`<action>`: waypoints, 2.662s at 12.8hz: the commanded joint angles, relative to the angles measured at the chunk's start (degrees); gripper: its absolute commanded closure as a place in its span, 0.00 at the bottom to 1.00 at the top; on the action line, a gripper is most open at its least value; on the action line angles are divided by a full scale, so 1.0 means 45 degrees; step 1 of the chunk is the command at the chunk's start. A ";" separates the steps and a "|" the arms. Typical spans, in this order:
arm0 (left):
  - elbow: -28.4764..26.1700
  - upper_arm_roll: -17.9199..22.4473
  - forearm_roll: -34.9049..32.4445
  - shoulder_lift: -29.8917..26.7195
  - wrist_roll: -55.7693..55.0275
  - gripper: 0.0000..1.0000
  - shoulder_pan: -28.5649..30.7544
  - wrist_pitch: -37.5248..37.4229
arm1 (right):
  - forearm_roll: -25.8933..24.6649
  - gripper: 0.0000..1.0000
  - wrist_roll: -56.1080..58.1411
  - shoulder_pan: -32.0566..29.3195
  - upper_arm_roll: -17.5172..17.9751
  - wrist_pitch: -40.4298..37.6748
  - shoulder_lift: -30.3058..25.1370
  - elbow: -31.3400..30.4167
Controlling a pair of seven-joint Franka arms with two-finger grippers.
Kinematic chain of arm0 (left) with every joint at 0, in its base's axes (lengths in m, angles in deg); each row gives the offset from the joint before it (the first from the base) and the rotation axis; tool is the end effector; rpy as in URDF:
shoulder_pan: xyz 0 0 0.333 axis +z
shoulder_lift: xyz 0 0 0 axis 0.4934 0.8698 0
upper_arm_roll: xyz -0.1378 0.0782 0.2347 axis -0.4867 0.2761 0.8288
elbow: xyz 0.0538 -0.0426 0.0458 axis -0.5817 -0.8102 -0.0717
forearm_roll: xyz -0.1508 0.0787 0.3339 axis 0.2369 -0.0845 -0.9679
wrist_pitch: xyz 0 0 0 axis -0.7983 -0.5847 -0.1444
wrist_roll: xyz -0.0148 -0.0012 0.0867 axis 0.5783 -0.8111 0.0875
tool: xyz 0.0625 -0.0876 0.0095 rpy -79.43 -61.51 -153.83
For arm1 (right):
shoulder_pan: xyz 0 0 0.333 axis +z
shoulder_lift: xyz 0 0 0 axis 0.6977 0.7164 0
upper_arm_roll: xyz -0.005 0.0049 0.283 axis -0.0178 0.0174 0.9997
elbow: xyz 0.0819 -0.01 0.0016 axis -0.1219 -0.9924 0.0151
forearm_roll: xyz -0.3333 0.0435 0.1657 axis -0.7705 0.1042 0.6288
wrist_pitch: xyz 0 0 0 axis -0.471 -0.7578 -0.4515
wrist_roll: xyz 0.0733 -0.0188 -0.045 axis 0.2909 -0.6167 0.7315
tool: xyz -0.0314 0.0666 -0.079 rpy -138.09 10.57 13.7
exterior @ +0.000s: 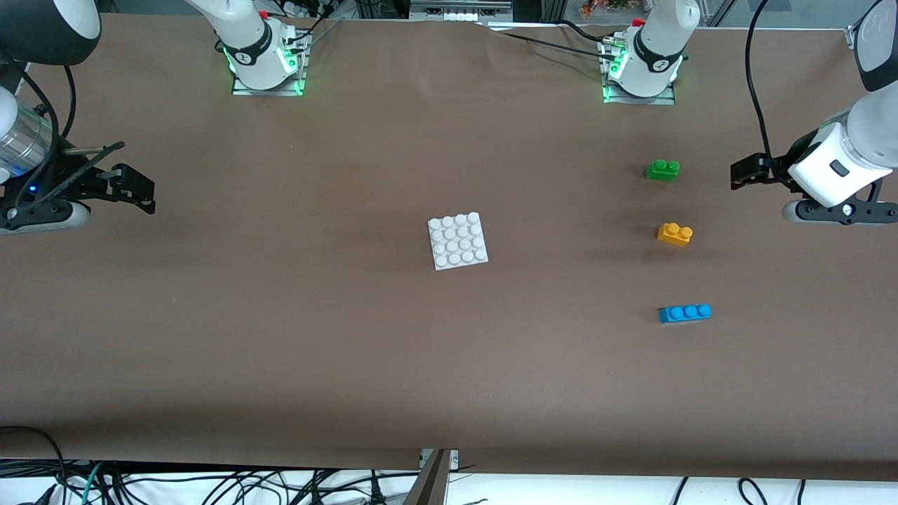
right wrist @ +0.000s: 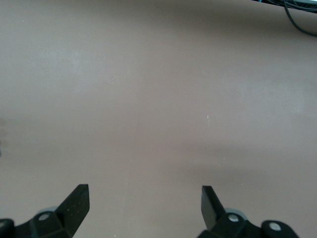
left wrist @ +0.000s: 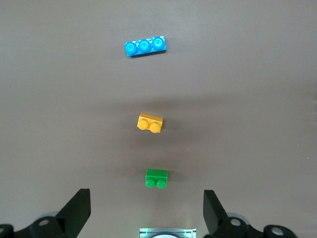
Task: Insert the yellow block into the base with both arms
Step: 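Reach the left gripper down over the yellow brick, then close the left gripper on the yellow brick and lift it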
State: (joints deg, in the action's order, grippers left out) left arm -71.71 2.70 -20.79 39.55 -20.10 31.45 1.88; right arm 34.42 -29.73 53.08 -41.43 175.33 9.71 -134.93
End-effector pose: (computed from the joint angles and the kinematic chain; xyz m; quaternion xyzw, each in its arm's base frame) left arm 0.5453 -0.0200 0.5200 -0.9941 0.0216 0.1048 0.0192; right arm 0.5818 0.0464 0.5578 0.9971 0.0703 0.0171 0.0242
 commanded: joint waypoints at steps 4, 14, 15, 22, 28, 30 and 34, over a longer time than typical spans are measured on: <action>0.0145 -0.0059 0.0490 0.0453 0.2147 0.00 0.0458 -0.0655 | -0.0215 0.00 0.0133 -0.0244 0.0207 -0.0144 -0.0201 -0.0088; -0.8048 -0.0409 0.1472 -0.0286 0.4708 0.00 0.2063 0.7987 | -0.0117 0.00 0.0074 -0.0283 0.0187 -0.0144 -0.0201 -0.0088; -0.8831 -0.0469 0.1472 -0.0521 0.4648 0.00 0.2063 0.8810 | -0.0117 0.00 0.0074 -0.0283 0.0187 -0.0144 -0.0201 -0.0088; -1.1672 -0.1075 0.1238 -0.0895 0.3789 0.00 0.2063 1.2646 | -0.0098 0.00 0.0055 -0.0283 0.0187 -0.0144 -0.0201 -0.0088; -1.1321 -0.1017 -0.0226 0.0607 0.2617 0.00 0.2082 1.4345 | -0.0098 0.00 0.0055 -0.0264 0.0207 -0.0163 -0.0201 -0.0068; -1.1320 -0.0939 -0.0403 0.0998 0.2558 0.00 0.2102 1.5046 | -0.0078 0.00 0.0055 -0.0264 0.0207 -0.0144 -0.0201 -0.0068; -1.1242 -0.0783 -0.0422 0.1879 0.2597 0.00 0.2102 1.6201 | -0.0059 0.00 0.0055 -0.0264 0.0207 -0.0163 -0.0201 -0.0088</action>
State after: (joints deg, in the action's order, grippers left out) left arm -123.48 -1.22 -20.87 46.61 -7.32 40.54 73.78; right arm 34.23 -29.73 52.56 -41.27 175.29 9.72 -134.93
